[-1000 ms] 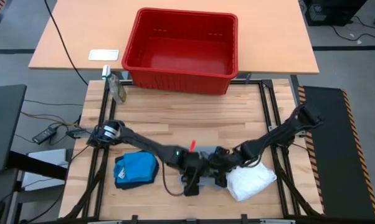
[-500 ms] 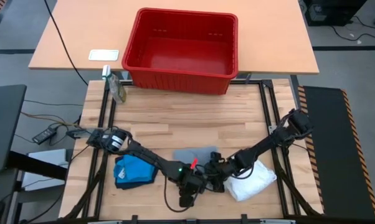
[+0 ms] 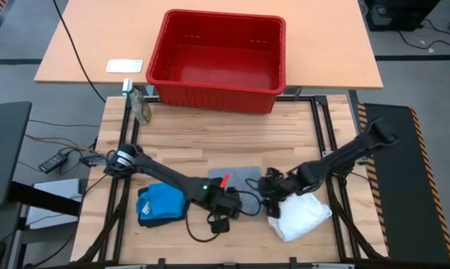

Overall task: Fold laundry
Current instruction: Stack the white shirt on top of the gray shirt

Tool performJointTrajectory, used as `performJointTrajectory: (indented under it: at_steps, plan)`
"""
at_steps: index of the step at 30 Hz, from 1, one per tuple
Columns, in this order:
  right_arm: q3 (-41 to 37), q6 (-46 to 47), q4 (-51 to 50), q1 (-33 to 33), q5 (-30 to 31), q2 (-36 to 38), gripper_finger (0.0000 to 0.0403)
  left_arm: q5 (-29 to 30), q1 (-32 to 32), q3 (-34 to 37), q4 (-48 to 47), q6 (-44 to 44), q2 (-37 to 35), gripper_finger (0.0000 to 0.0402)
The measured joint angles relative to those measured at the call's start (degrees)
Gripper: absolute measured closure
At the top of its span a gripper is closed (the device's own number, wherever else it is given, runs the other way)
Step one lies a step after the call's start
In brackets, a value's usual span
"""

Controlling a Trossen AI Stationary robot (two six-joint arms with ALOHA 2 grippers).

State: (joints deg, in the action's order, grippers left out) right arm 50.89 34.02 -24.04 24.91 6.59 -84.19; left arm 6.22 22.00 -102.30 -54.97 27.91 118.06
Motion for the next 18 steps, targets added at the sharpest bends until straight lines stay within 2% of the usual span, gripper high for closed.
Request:
performJointTrajectory:
  at_steps: [4,7,12,15,18]
  plan:
    - [-0.02,10.65,-10.63,2.19,-7.98,5.1,0.0177,5.39,0.89,0.0,1.55,0.02,-3.13,0.0388]
    - [-0.02,16.96,-15.85,5.71,-9.68,7.75,0.0182,7.24,0.95,0.0,4.12,0.08,-4.76,0.0388]
    - [0.0,26.17,-20.72,12.1,-9.63,9.17,0.0198,5.77,0.24,0.0,12.92,2.93,-5.42,0.0372]
    - [-0.02,30.74,-21.54,15.96,-8.46,7.92,0.0203,4.61,0.38,-0.04,20.52,4.3,-5.42,0.0346]
    - [-0.97,34.41,-20.09,18.66,-4.77,5.22,0.0204,4.48,0.31,-0.07,22.8,4.48,-5.44,0.031]
